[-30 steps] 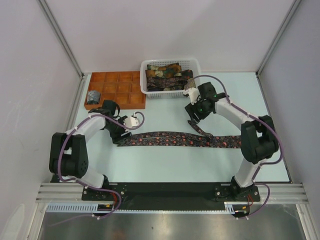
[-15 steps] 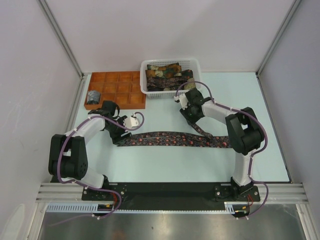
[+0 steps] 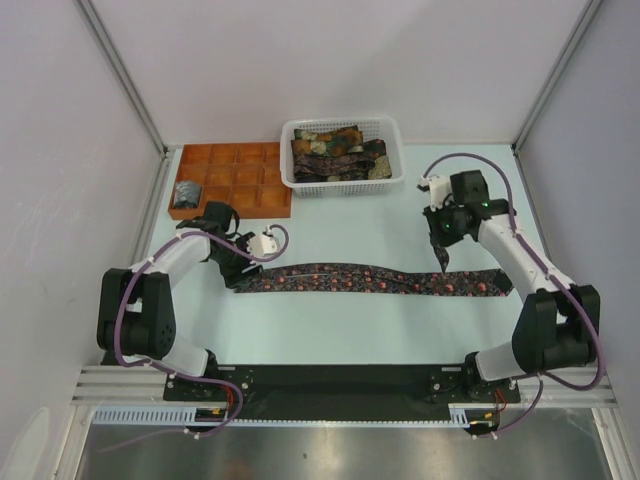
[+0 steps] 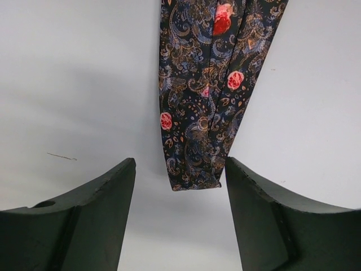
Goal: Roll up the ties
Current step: Flatten out the tie at the center of the board.
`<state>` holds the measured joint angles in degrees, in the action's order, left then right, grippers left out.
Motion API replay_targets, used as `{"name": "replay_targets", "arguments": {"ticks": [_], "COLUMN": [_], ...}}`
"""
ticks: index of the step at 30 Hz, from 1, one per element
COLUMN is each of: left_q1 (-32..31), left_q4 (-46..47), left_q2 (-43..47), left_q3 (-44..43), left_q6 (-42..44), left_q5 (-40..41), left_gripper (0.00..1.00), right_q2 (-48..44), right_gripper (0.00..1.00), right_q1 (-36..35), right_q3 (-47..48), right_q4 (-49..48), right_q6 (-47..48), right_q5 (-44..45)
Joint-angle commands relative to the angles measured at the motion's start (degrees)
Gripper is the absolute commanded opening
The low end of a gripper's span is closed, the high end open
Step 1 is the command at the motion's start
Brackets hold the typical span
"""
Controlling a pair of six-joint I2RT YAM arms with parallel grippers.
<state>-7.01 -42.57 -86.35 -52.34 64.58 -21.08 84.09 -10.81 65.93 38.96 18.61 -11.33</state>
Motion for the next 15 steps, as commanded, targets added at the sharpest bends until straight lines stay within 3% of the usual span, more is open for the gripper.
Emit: {"name": "replay_targets", "arguments": {"ticks": [1,2,6,10,15], "left_q1": [0.0,0.0,-0.1,-0.8,-3.1], "left_q4": [-0.5,-0.6,-2.0,-4.5,-5.2], "left_q2": [-0.6,-0.8,-1.4,-2.3,-3.2], "left_q3": [-1.9,-2.2,-3.4,-5.2,-5.1], "left_q6": [2.1,2.2,3.3,4.9,6.0], "left_q5": [-1.8,-2.0,-2.6,-3.2,-2.8], "left_gripper": [0.7,0.7,0.7,0.71,0.73], "right_q2": [-2.6,-2.8,-4.9,-7.9,-6.1], "right_gripper": [0.25,0.3,0.32,0.51,0.59], "right_q1": [4.0,5.1,12.5,23.2,30.2], "right_q3": [-5.2,-6.2,-7.0,-7.2,-6.7], "right_q4": [7.4,8.0,12.7,15.4,14.1], "right_q6": [3.1,3.4,6.3,13.0,17.5], "right_q5": [-3.4,-3.3,-3.8,-4.0,-4.0]}}
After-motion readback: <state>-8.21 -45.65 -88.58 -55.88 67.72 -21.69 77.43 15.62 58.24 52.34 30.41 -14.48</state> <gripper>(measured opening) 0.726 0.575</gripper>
